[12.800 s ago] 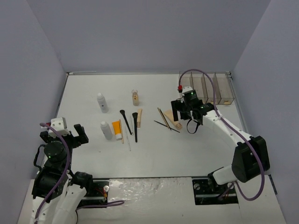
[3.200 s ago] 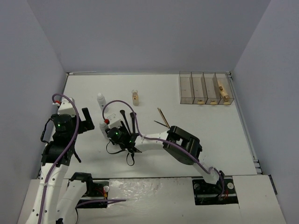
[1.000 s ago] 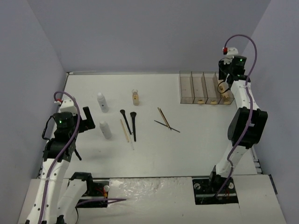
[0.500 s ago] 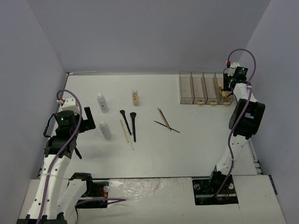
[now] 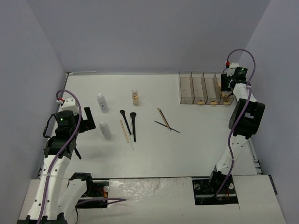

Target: Organize the makeup

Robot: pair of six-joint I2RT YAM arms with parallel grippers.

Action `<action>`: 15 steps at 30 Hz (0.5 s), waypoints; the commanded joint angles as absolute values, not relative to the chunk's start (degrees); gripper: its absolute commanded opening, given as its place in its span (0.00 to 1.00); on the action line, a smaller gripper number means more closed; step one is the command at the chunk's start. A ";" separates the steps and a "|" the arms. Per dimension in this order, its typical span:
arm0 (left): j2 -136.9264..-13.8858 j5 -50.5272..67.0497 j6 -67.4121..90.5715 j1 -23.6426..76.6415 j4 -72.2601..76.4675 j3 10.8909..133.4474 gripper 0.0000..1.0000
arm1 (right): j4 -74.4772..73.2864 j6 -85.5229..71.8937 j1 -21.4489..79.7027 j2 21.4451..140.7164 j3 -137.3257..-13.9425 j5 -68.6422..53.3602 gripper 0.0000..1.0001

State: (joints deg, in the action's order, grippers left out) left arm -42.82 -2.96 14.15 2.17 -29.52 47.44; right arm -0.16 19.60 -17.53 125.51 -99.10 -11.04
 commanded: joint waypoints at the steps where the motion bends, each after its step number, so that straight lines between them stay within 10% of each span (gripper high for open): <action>1: -42.06 -2.81 13.97 1.97 -26.45 50.80 0.97 | 2.67 19.79 -17.15 120.34 -98.42 -12.11 0.57; 15: -40.58 -2.72 13.86 1.96 -26.10 50.71 0.97 | 0.85 7.41 -2.45 100.92 -96.90 -10.32 0.72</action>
State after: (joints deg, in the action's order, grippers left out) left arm -41.13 -2.96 14.15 2.17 -29.52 47.44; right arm -1.53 12.84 -12.16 115.34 -97.82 -10.75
